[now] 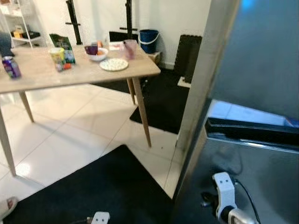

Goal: Restocking fridge

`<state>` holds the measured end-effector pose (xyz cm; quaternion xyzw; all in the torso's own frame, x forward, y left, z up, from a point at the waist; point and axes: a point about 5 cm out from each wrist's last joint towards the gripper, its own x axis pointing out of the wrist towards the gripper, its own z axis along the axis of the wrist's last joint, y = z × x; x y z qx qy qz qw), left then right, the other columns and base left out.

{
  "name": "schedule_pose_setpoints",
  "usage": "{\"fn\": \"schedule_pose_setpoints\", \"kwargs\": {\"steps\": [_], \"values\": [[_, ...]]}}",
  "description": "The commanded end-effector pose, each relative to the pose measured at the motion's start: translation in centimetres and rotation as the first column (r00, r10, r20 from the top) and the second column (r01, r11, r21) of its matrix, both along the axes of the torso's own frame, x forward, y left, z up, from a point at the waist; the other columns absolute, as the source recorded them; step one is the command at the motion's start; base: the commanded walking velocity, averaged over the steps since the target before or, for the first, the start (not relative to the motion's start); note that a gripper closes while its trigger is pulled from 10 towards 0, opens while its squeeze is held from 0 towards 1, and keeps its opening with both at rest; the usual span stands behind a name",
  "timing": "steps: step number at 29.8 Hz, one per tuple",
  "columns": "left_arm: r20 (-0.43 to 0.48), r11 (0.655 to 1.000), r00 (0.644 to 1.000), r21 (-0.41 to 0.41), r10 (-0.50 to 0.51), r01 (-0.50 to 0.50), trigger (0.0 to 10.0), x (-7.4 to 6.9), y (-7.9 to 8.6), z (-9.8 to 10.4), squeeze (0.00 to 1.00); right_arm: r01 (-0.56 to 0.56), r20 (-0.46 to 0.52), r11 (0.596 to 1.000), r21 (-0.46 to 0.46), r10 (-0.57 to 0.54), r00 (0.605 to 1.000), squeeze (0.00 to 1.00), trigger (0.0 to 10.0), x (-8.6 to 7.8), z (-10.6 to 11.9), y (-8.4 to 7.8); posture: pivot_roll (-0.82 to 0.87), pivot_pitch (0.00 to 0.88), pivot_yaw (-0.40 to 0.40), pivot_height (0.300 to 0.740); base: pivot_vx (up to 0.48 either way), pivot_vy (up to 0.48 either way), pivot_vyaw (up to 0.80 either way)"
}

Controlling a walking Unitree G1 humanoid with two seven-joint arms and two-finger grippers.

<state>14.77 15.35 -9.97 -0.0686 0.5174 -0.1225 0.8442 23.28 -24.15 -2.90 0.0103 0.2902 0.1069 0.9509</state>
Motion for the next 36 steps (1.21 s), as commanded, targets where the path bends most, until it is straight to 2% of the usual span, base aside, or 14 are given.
{"fn": "schedule_pose_setpoints", "kwargs": {"steps": [1, 6, 8, 16, 21, 25, 27, 29, 30, 32, 33, 34, 35, 36], "values": [[-0.007, 1.0, 1.0, 0.013, -0.005, 0.005, 10.0, -0.2, 0.3, -0.1, 0.0, 0.02, 0.036, 1.0, 0.006, -0.02, 0.999, 0.0, 10.0, 0.7, 0.7, -0.4, -0.16, 0.014, 0.033, 0.74, 0.371, 0.0, 0.0], [-0.009, 1.0, 1.0, 0.017, -0.007, 0.007, 10.0, -0.3, 0.4, -0.1, 0.0, 0.034, 0.067, 0.999, 0.012, -0.035, 0.997, 0.0, 10.0, 1.3, 1.2, -0.5, -0.16, 0.013, 0.035, 0.74, 0.362, 0.0, 0.0], [-0.006, 0.999, 1.0, 0.031, 0.018, -0.018, 10.0, -0.2, 0.6, -0.1, 0.0, 0.066, 0.127, 0.998, 0.02, -0.068, 0.99, 0.0, 10.0, 2.4, 2.3, -0.8, -0.16, 0.012, 0.034, 0.74, 0.0, 0.0, 0.0], [-0.002, 0.999, 1.0, 0.017, 0.027, -0.027, 10.0, -0.1, 0.4, 0.0, 0.0, 0.083, 0.181, 0.997, -0.002, -0.082, 0.98, 0.0, 10.0, 3.5, 3.7, -1.7, -0.16, 0.012, 0.031, 0.74, 0.0, 0.0, 0.0], [-0.009, 1.0, 1.0, 0.017, 0.024, -0.024, 10.0, -0.3, 0.3, -0.1, 0.0, 0.081, 0.182, 0.997, -0.009, -0.078, 0.98, 0.0, 10.0, 3.5, 3.7, -1.8, -0.16, 0.013, 0.029, 0.74, 0.0, 0.0, 0.0], [-0.014, 1.0, 1.0, 0.012, 0.016, -0.016, 10.0, -0.5, 0.1, -0.2, 0.0, 0.043, 0.135, 0.999, -0.026, -0.039, 0.99, 0.0, 10.0, 3.0, 3.0, -1.4, -0.16, 0.014, 0.028, 0.74, 0.0, 0.0, 0.0], [-0.015, 1.0, 1.0, 0.012, 0.015, -0.015, 10.0, -0.5, 0.1, -0.2, 0.0, -0.025, 0.064, 0.998, -0.06, 0.029, 0.998, 0.0, 10.0, 2.2, 1.9, -0.7, -0.16, 0.015, 0.025, 0.74, 0.0, 0.0, 0.0], [-0.014, 1.0, 1.0, 0.01, 0.016, -0.016, 10.0, -0.5, 0.0, -0.2, 0.0, -0.104, -0.065, 0.989, -0.102, 0.098, 0.993, 0.0, 10.0, 0.4, 0.0, 0.1, -0.16, 0.015, 0.022, 0.74, 0.0, 0.0, 0.0], [-0.013, 1.0, 1.0, 0.01, 0.016, -0.016, 10.0, -0.5, -0.1, -0.2, 0.0, -0.115, -0.096, 0.987, -0.114, 0.105, 0.99, 0.0, 10.0, -0.1, -0.4, 0.1, -0.16, 0.014, 0.02, 0.74, 0.0, 0.0, 0.0], [-0.013, 1.0, 1.0, 0.01, 0.016, -0.016, 10.0, -0.5, -0.1, -0.2, 0.0, -0.115, -0.096, 0.987, -0.114, 0.105, 0.99, 0.0, 10.0, -0.1, -0.4, 0.1, -0.16, 0.014, 0.02, 0.74, 0.0, 0.0, 0.0], [-0.012, 1.0, 1.0, 0.007, 0.017, -0.017, 10.0, -0.4, -0.1, -0.2, 0.0, -0.151, -0.217, 0.976, -0.159, 0.114, 0.969, 0.0, 10.0, -2.4, -2.2, 0.1, -0.15, 0.015, 0.018, 0.74, 0.0, 0.0, 0.0], [-0.012, 1.0, 1.0, 0.006, 0.018, -0.018, 10.0, -0.4, -0.1, -0.2, 0.0, -0.166, -0.272, 0.97, -0.178, 0.114, 0.956, 0.0, 10.0, -3.5, -2.9, 0.0, -0.15, 0.015, 0.017, 0.74, 0.0, 0.0, 0.0], [-0.012, 1.0, 1.0, 0.006, 0.018, -0.018, 10.0, -0.4, -0.1, -0.2, 0.0, -0.166, -0.272, 0.97, -0.178, 0.114, 0.956, 0.0, 10.0, -3.5, -2.9, 0.0, -0.15, 0.015, 0.017, 0.74, 0.0, 0.0, 0.0], [-0.013, 1.0, 1.0, 0.006, 0.018, -0.018, 10.0, -0.5, -0.1, -0.2, 0.0, -0.149, -0.363, 0.965, -0.214, 0.063, 0.93, 0.0, 10.0, -5.5, -4.1, -0.5, -0.15, 0.016, 0.016, 0.74, 0.0, 0.0, 0.0]]}}
